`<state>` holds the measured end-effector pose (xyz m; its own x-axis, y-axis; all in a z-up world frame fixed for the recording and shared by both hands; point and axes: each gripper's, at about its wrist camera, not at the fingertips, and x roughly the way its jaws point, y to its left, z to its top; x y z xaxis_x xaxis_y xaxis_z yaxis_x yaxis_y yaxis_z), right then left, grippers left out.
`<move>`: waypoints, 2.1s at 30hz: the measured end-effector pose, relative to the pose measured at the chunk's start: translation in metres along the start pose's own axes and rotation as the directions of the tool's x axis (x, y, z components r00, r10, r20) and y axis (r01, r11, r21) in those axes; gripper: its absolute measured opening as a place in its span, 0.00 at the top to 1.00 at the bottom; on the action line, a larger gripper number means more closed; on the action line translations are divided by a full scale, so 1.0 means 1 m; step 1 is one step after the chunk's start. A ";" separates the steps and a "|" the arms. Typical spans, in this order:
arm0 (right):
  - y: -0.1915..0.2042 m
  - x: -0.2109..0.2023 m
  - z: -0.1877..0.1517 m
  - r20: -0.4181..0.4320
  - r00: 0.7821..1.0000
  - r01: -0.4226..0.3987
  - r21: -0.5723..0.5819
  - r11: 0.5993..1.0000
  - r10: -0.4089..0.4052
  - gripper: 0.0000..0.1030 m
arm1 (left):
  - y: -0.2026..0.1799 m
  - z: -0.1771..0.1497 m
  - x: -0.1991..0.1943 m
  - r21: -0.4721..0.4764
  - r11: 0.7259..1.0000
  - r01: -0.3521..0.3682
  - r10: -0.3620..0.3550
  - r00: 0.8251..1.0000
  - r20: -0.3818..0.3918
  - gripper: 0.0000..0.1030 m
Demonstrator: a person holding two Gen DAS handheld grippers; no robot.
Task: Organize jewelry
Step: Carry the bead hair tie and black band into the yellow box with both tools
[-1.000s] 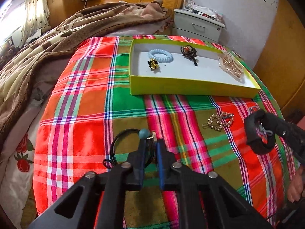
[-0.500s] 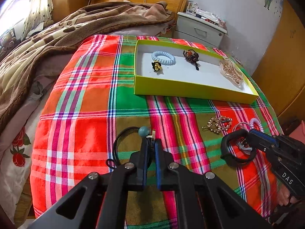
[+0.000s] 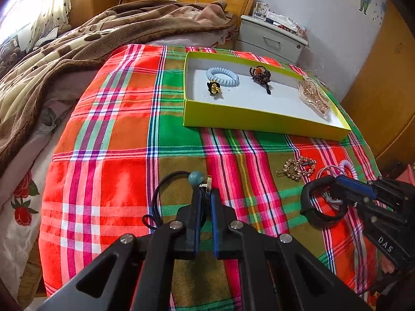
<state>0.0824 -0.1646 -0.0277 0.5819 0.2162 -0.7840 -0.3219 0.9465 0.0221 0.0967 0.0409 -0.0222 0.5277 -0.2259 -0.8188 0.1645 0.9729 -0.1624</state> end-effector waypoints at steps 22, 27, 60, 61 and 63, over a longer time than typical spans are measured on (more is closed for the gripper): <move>-0.037 -0.028 0.013 0.156 0.967 -0.235 0.243 0.941 0.201 0.94 | 0.002 0.010 -0.037 0.003 1.000 0.023 -0.023 0.995 0.093 0.93; -0.053 -0.028 0.016 0.181 0.953 -0.289 0.316 0.904 0.242 0.94 | 0.001 0.013 -0.044 0.005 1.000 0.024 -0.025 0.993 0.112 0.93; -0.092 0.008 0.098 0.180 0.983 -0.035 0.312 0.950 -0.023 0.94 | -0.028 0.115 -0.010 0.083 0.995 0.063 -0.075 0.987 0.141 0.93; -0.091 0.012 0.099 0.169 0.985 -0.019 0.311 0.950 -0.035 0.94 | -0.029 0.119 -0.006 0.086 0.994 0.065 -0.076 0.988 0.134 0.93; -0.091 0.021 0.100 0.146 0.988 0.002 0.308 0.951 -0.049 0.94 | -0.031 0.126 0.001 0.099 0.993 0.060 -0.073 0.989 0.128 0.93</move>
<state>0.1986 -0.2222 0.0155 0.6997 0.2021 -0.6853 -0.0754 0.9747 0.2105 0.1972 0.0039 0.0510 0.6164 -0.3004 -0.7279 0.2776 0.9479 -0.1562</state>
